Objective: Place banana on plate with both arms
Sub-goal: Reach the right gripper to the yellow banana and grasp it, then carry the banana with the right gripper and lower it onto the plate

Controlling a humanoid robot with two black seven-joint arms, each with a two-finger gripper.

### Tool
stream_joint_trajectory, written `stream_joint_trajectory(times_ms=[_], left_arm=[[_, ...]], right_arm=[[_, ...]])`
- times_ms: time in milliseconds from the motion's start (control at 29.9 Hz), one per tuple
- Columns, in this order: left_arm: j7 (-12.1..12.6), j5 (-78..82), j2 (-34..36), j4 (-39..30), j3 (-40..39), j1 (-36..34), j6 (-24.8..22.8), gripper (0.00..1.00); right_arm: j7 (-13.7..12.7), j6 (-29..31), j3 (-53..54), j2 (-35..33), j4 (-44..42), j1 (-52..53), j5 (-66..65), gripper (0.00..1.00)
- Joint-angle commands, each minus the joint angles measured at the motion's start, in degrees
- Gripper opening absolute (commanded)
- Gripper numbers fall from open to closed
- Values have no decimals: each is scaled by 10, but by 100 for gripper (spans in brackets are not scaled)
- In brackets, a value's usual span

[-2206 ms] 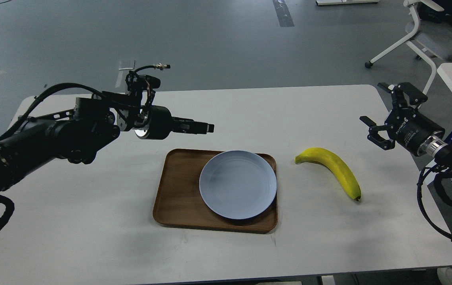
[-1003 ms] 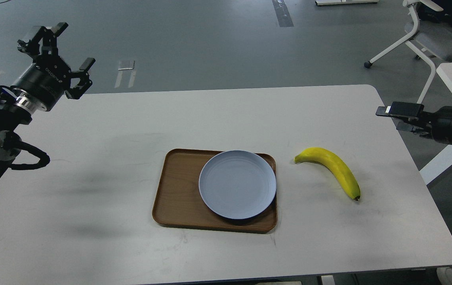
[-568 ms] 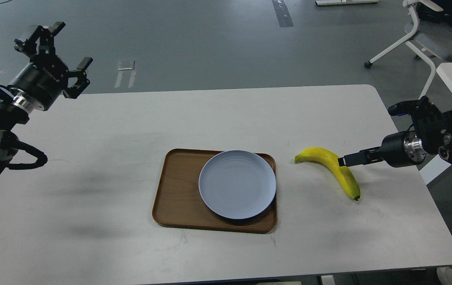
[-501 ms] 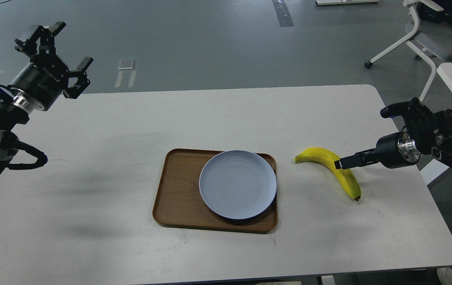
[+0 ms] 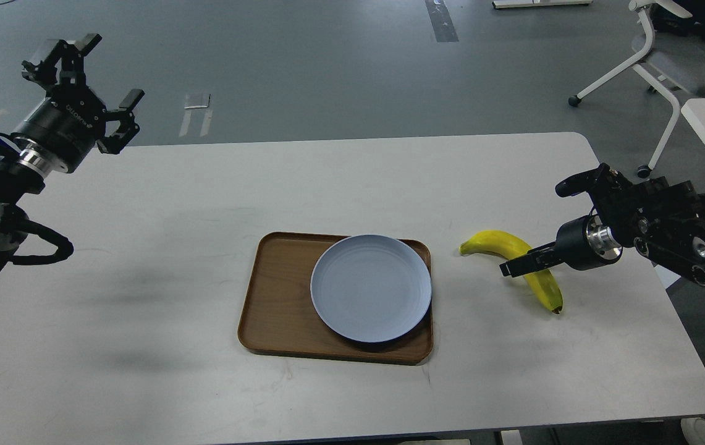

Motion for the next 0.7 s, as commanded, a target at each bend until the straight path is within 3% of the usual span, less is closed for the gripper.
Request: stream_joint_trajectory(times_ms=[0, 33, 67, 234, 669], left_arm=[[0, -1, 2, 0, 0, 0, 0, 98], [0, -1, 2, 0, 0, 0, 0, 98], [0, -1, 2, 0, 0, 1, 0, 98], [0, -1, 1, 0, 0, 1, 0, 98], [0, -1, 2, 0, 0, -1, 0, 98]], right_arm=[[0, -1, -14, 0, 0, 2, 0, 48], [0, -1, -17, 0, 1, 2, 0, 24], [0, -2, -18, -1, 1, 2, 0, 15], [0, -23, -19, -8, 3, 3, 1, 0], [0, -28, -17, -98, 90, 110, 5, 0]])
